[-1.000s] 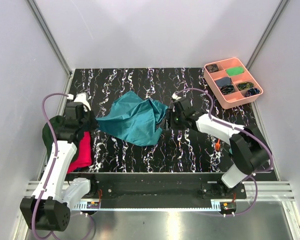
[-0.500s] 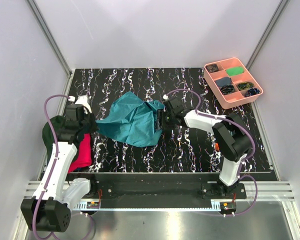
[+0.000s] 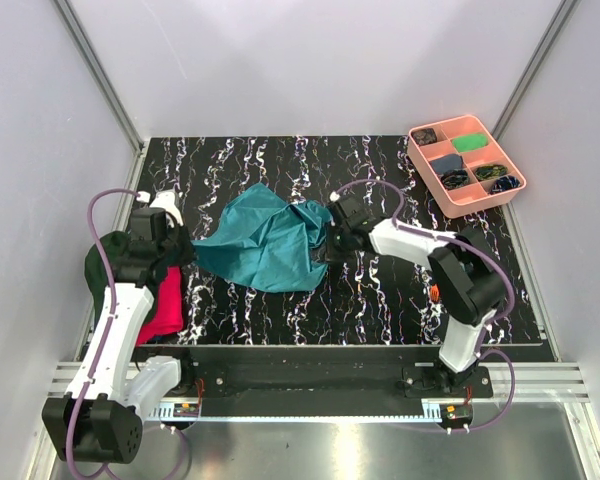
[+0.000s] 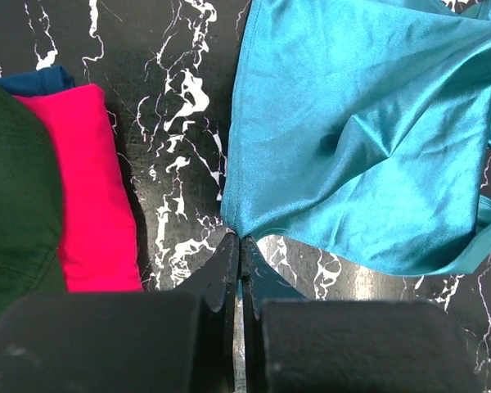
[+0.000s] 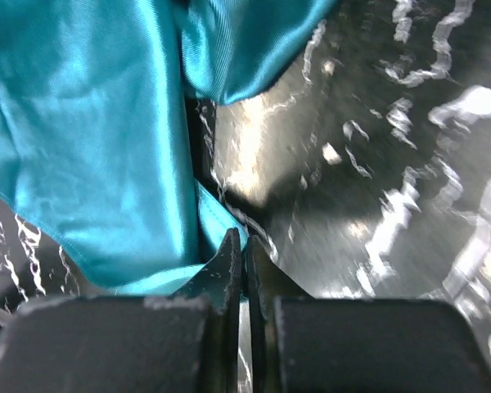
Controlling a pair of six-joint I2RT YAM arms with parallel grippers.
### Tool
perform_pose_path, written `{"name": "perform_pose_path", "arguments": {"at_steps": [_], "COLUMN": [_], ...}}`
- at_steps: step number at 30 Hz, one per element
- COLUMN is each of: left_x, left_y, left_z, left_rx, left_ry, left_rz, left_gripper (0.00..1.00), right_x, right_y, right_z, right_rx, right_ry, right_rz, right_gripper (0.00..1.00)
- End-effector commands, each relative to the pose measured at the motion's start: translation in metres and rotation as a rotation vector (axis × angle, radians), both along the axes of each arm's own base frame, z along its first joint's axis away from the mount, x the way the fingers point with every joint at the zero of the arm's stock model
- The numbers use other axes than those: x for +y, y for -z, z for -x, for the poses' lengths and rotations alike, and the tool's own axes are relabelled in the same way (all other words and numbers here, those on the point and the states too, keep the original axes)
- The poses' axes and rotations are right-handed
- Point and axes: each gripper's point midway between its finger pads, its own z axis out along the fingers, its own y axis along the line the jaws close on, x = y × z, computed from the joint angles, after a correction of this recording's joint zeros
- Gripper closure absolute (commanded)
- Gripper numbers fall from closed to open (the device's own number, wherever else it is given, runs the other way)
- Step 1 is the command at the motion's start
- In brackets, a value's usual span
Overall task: Fold the napkin, place the utensils inside, and roll it up
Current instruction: Flatten the napkin out
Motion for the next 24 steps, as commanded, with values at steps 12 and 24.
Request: {"name": "perform_pose_path", "arguments": {"at_steps": [12,24], "left_x": [-0.003,-0.026], "left_y": [-0.239,-0.313], "left_z": [0.017,0.024], "left_rx": [-0.457,-0.562], "left_ry": [-0.001,0.12], "left_rz": [0.05,0.123], "left_gripper": [1.0,1.0], "right_x": [-0.105,-0.158], "right_y": [-0.333,-0.439], "right_z": [0.037,0.035], "right_rx": [-0.654,-0.92], "right_ry": [0.137,0.296], "right_rz": [-0.04,0.04], "right_gripper": [1.0,1.0]}}
